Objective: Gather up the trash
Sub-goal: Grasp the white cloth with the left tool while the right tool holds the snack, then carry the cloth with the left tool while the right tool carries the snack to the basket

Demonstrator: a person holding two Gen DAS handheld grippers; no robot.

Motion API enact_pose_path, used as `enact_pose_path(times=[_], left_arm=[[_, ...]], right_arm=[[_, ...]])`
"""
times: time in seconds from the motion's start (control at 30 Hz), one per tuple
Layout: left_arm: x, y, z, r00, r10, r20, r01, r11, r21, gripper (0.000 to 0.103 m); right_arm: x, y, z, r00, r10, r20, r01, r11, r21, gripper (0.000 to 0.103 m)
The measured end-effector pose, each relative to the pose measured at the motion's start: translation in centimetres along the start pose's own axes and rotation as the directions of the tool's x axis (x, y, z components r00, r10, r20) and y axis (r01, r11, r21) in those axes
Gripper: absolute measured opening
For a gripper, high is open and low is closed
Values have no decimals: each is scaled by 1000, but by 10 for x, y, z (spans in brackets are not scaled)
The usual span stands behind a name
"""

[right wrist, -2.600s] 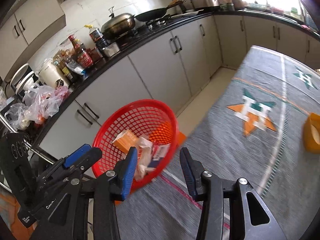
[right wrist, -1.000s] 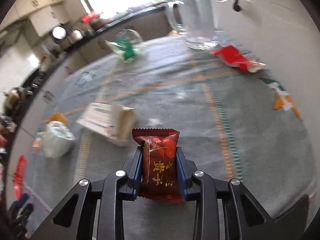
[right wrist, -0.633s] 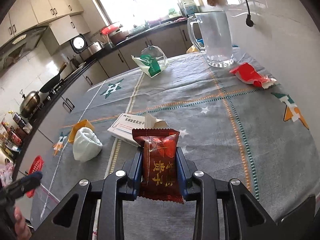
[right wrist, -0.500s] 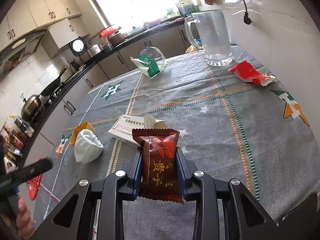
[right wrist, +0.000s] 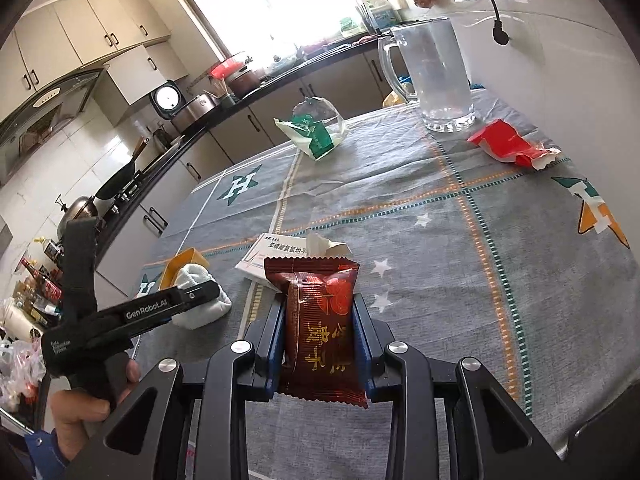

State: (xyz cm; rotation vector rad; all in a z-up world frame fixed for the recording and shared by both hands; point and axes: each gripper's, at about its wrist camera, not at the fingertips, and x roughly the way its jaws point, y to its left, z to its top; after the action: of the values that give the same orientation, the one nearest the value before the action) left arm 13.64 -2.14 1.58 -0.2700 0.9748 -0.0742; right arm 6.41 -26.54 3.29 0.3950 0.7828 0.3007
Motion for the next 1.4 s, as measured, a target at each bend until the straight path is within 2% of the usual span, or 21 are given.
enact_pose_path(times=[0.13,0.23,0.4,0.6,0.77,0.93,1.23,1.4], left_arm=[[-22,9,-16,999,-41,15,41,999,33,34],[-47,15,-35,997,-43,68,38,996,79,34],[-81,32,-70,985,-8,174,-17,990,142,34],[-94,39,-88,957,38,289,-78,988,131,34],[-98,44,-88,949,25,313,-58,994,98,34],[-102,49,-90,941,34,336,-60,996,65,34],[-109,44,-94,926,56,372,-89,993,72,35],[-109,43,-95,926,61,373,-94,993,72,35]], right_arm=[[2,4,-1,1000,3,-5,-3,1000,-20,33],[3,12,-2,1000,12,-4,-12,998,-60,33],[6,39,-12,999,48,-10,-49,983,-178,33],[14,69,-30,997,73,-35,-80,945,-318,33],[20,75,-37,997,60,-43,-72,929,-362,33],[20,72,-37,998,52,-39,-62,931,-360,33],[19,73,-38,999,47,-25,-53,930,-364,33],[16,74,-38,998,56,-19,-59,928,-367,33]])
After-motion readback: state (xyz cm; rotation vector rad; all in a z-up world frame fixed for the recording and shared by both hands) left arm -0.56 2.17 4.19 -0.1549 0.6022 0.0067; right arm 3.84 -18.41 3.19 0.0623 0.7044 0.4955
